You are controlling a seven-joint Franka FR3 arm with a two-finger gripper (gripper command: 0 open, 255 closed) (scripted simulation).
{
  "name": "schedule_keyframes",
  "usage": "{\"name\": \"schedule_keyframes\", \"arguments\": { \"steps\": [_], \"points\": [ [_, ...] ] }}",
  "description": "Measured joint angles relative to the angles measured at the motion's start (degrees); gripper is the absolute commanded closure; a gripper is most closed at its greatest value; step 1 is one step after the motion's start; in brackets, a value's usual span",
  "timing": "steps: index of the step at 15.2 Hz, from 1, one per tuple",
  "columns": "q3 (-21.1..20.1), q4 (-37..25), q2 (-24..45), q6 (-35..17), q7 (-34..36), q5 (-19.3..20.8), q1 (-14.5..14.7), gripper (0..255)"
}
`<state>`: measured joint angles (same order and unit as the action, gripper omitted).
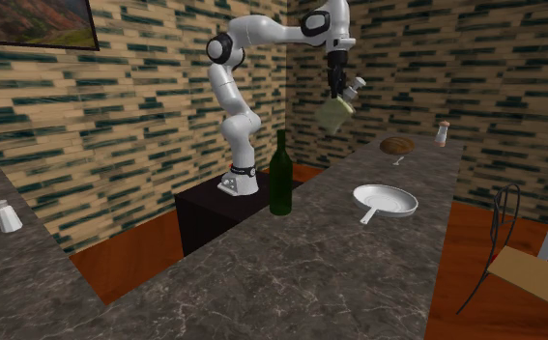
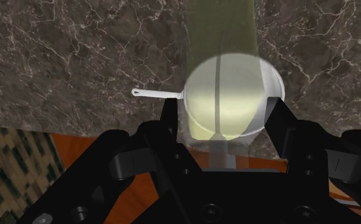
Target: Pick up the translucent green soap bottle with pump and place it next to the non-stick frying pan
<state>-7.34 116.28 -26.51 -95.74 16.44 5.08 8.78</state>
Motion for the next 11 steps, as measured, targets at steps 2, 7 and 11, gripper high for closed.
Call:
{"name": "schedule_keyframes", "arguments": {
  "steps": [2, 7, 11],
  "points": [
    [-1.89, -1.58, 1.06, 0.77, 2.40, -0.46, 0.67, 255],
    [-7.64, -5.73, 4.51, 2.25, 9.86, -1.44, 2.64, 255],
    [-8.52, -3.18, 4.46, -0.10, 11.29, -1.67, 3.04, 255]
  ]
}}
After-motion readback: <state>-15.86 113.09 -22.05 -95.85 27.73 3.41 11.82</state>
